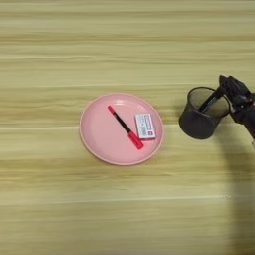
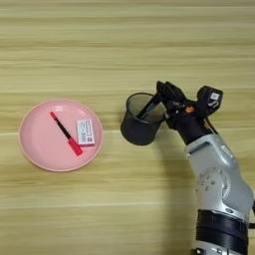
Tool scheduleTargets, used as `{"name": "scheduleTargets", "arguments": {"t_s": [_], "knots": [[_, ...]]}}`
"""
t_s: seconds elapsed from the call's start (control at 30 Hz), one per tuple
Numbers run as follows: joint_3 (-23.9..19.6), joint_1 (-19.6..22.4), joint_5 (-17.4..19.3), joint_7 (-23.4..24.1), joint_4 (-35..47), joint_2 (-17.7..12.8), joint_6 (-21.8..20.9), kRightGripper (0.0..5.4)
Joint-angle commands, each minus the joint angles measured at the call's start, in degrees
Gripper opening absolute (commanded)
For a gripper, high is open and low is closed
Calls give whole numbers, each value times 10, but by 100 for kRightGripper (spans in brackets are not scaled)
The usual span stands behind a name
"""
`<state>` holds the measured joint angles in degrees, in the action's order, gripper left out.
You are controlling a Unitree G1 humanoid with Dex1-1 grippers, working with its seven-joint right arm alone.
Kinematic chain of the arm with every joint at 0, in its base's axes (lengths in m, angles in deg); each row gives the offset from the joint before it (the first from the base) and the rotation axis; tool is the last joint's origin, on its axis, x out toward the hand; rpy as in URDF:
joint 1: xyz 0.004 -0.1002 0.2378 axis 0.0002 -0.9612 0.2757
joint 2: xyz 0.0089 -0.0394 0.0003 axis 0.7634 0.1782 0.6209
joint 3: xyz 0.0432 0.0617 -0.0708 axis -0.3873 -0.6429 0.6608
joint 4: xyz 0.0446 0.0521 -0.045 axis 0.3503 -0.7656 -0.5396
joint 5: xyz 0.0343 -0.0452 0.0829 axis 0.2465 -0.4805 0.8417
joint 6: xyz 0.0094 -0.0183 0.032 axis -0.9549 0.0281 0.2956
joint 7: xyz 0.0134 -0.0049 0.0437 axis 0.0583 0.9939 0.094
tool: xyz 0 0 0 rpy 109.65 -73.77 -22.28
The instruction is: Move the objects on the table
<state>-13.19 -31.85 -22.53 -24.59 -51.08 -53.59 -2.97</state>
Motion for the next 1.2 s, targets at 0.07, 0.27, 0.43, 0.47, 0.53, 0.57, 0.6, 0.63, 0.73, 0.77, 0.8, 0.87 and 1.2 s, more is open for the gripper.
{"name": "scheduleTargets", "arguments": {"t_s": [0.07, 0.27, 0.43, 0.47, 0.53, 0.57, 0.6, 0.63, 0.73, 0.77, 0.8, 0.87, 1.2], "knots": [[-12, 24, 8, 13, 61, -25, -8, 120], [-15, 18, 10, 22, 97, -31, -8, 120], [-17, 15, 10, 27, 125, -37, -10, 120], [-17, 15, 9, 28, 130, -37, -11, 120], [-18, 15, 10, 32, 143, -38, -12, 120], [-18, 17, 10, 34, 149, -39, -12, 120], [-17, 19, 10, 35, 154, -39, -11, 120], [-16, 20, 10, 35, 159, -40, -11, 120], [-4, 30, 0, 38, 171, -39, -15, 120], [0, 34, -4, 39, 174, -39, -17, 120], [3, 38, -7, 41, 177, -39, -18, 120], [9, 46, -5, 43, 184, -38, -18, 120], [82, 82, -3, 50, 231, -12, -7, 120]]}}
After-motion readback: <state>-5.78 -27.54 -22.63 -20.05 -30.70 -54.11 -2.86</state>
